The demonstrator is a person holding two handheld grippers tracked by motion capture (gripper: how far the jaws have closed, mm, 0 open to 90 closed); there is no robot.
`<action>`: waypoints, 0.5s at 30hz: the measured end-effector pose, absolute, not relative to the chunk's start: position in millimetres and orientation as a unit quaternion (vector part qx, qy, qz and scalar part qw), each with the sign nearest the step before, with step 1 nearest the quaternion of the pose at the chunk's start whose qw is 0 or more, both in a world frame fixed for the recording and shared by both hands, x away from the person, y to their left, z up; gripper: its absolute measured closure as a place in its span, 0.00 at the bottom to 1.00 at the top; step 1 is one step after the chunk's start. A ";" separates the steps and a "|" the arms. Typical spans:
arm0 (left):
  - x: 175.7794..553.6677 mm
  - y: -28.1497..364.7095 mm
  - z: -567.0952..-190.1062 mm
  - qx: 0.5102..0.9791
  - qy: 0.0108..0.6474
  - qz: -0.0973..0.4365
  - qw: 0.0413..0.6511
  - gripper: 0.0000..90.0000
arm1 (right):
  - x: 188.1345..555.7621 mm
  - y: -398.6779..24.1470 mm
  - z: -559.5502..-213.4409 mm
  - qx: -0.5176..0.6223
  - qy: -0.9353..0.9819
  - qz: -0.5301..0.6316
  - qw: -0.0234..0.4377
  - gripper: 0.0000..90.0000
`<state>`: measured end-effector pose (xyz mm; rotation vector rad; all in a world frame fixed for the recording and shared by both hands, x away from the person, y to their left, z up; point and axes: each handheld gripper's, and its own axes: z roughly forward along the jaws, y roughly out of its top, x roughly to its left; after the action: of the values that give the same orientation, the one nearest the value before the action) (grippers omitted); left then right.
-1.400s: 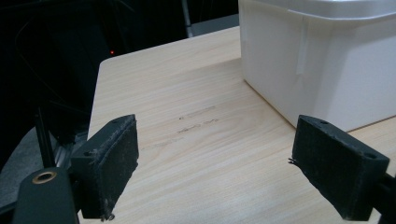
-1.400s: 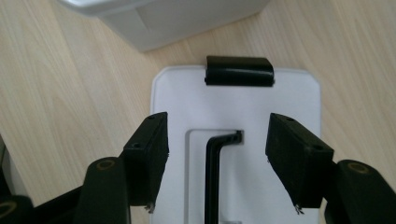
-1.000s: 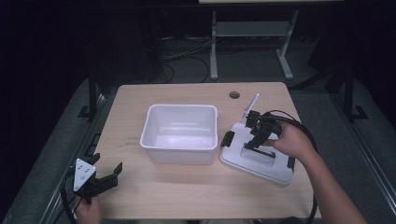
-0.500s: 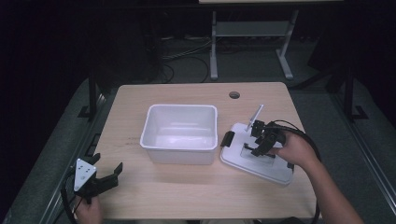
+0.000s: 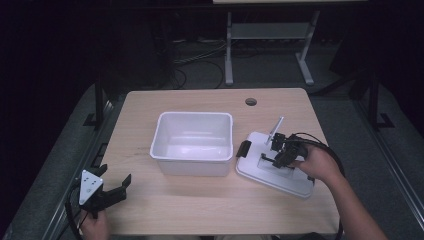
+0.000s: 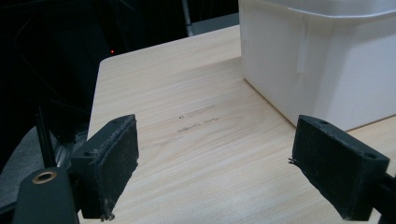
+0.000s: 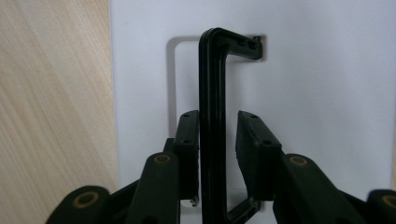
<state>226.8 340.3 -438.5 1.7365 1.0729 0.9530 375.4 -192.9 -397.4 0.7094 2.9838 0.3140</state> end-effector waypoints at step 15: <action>226.7 340.5 -438.6 0.696 0.430 0.381 0.431 0.16 | 383.0 -196.6 -387.3 0.237 0.966 0.098 0.041 0.88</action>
<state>226.7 340.5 -438.6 1.7349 1.0729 0.9506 383.0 -196.6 -387.3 0.7259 2.9573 0.2989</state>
